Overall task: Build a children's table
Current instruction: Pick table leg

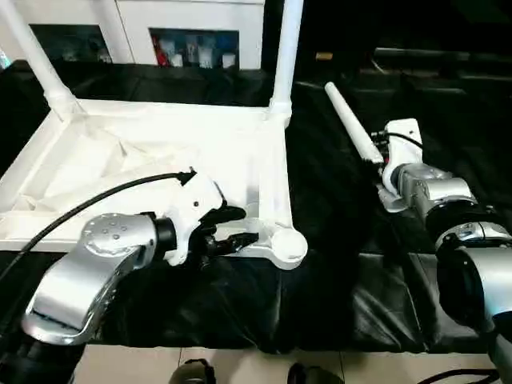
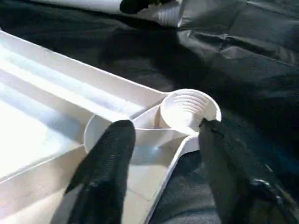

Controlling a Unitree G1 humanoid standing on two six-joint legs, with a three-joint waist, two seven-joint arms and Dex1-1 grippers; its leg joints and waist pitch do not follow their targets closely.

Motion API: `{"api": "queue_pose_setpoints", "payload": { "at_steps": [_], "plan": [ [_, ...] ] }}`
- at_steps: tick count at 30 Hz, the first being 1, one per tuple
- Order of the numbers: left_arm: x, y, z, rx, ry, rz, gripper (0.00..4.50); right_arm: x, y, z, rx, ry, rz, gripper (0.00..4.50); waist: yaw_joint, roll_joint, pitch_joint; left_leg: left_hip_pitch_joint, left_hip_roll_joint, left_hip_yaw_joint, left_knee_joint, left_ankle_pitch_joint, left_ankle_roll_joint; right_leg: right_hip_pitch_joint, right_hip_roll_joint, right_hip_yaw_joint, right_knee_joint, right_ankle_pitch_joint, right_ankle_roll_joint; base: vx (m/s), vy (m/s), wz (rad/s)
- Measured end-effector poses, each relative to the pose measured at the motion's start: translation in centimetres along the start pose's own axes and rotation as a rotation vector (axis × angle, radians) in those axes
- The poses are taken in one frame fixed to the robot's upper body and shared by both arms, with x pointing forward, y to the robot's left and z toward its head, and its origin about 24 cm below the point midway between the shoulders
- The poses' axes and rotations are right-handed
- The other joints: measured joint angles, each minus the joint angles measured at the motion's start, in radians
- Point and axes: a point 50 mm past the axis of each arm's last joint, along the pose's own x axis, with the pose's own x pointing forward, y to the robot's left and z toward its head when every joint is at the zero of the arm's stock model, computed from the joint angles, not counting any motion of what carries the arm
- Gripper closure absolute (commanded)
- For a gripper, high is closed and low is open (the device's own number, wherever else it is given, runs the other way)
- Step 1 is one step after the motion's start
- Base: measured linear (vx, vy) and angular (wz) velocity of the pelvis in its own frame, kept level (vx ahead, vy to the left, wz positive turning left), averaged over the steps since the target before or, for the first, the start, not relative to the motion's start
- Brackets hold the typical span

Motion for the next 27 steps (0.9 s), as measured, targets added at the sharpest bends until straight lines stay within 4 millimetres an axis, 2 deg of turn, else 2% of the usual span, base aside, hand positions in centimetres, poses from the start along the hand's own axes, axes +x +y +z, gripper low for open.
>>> {"api": "queue_pose_setpoints", "payload": {
  "at_steps": [2,3,5,6,8,11,12,13,16,18,22,23,27],
  "plan": [
    [-0.1,-0.1,0.1,-0.002,0.001,-0.001,1.61,-0.1,-0.1,0.2,0.006,0.009,0.004,1.22,-0.001,-0.001,0.004,0.0,0.0,0.0,0.0,0.0,0.0,0.0,0.0,0.0,0.0,0.0,0.0,0.0,0.0,0.0],
    [-0.2,-0.1,0.2,-0.002,0.001,0.002,1.61,-0.1,-0.2,0.4,0.01,0.018,0.01,1.22,-0.002,-0.001,0.005,0.0,0.0,0.001,0.0,0.0,0.0,0.0,0.0,0.0,0.0,0.0,0.0,0.0,0.0,0.0],
    [-0.3,-0.1,0.2,-0.002,0.003,0.005,1.45,-0.2,-0.3,0.6,0.015,0.031,0.024,1.22,-0.003,-0.002,0.006,0.0,0.0,0.001,0.0,0.0,0.0,0.0,0.0,0.001,0.0,0.0,0.0,0.0,0.0,0.0],
    [-0.4,-0.1,0.3,0.0,0.004,0.006,1.21,-0.3,-0.4,0.5,0.022,0.059,0.039,1.22,-0.003,-0.002,0.006,0.0,0.0,0.001,-0.001,0.0,0.0,0.0,0.0,0.0,0.0,0.0,0.0,0.0,0.0,0.0],
    [-0.4,-0.2,0.4,0.004,0.006,0.007,1.18,-0.4,-0.5,0.4,0.032,0.089,0.055,1.22,-0.001,-0.002,0.006,0.0,0.0,0.001,-0.001,0.0,0.0,-0.001,0.0,0.0,0.0,0.0,0.0,0.0,0.0,0.0],
    [-0.7,-0.2,0.3,0.0,0.02,-0.002,0.78,-0.6,-0.5,0.4,0.045,0.15,0.095,1.22,-0.001,-0.003,0.007,0.0,0.0,0.001,0.0,0.0,0.0,0.0,0.0,0.0,0.0,0.0,0.0,0.0,0.0,0.0],
    [-0.8,-0.2,0.3,-0.003,0.029,-0.012,0.78,-0.7,-0.6,0.3,0.05,0.172,0.107,1.22,0.0,-0.003,0.007,0.0,0.0,0.001,0.0,0.0,0.0,0.0,0.0,0.0,0.0,0.0,0.0,0.0,0.0,0.0],
    [-0.9,-0.1,0.2,-0.003,0.034,-0.013,0.73,-0.8,-0.8,0.2,0.054,0.185,0.109,1.5,0.001,-0.003,0.007,0.001,0.0,0.001,0.0,0.0,0.0,0.0,0.0,0.0,0.0,0.0,0.0,0.0,0.0,0.0],
    [-1.0,-0.1,0.1,-0.005,0.045,-0.02,0.45,-0.9,-1.0,0.1,0.054,0.207,0.105,1.62,0.002,-0.003,0.007,0.001,0.0,0.001,0.0,0.0,0.0,0.0,0.0,0.001,0.0,0.0,0.0,0.0,0.0,0.0],
    [-1.0,-0.1,0.2,-0.006,0.043,-0.022,0.34,-1.0,-1.2,0.0,0.057,0.221,0.1,1.91,0.004,-0.004,0.007,0.001,0.0,0.001,0.0,0.0,0.0,0.001,0.0,0.0,0.0,0.0,0.0,0.0,0.0,0.0],
    [-1.1,0.0,0.3,0.002,0.044,-0.019,0.04,-1.1,-1.7,-0.2,0.062,0.235,0.087,2.21,0.01,-0.004,0.007,0.001,0.0,0.001,0.001,0.0,0.0,0.001,0.0,0.001,0.001,0.0,0.0,0.0,0.0,0.0],
    [-1.1,0.0,0.3,0.004,0.044,-0.018,0.0,-1.1,-1.8,-0.2,0.064,0.239,0.084,2.39,0.012,-0.004,0.007,0.001,0.0,0.001,0.001,0.0,0.0,0.001,0.0,0.001,0.001,0.0,0.0,0.0,0.0,0.0],
    [-1.0,0.1,0.7,0.012,0.034,-0.016,0.0,-1.2,-2.0,-0.2,0.085,0.239,0.073,2.58,0.017,-0.005,0.007,0.001,0.0,0.002,0.002,0.0,0.0,0.0,0.0,0.001,0.002,0.0,0.0,0.0,0.0,0.0]
  ]
}}
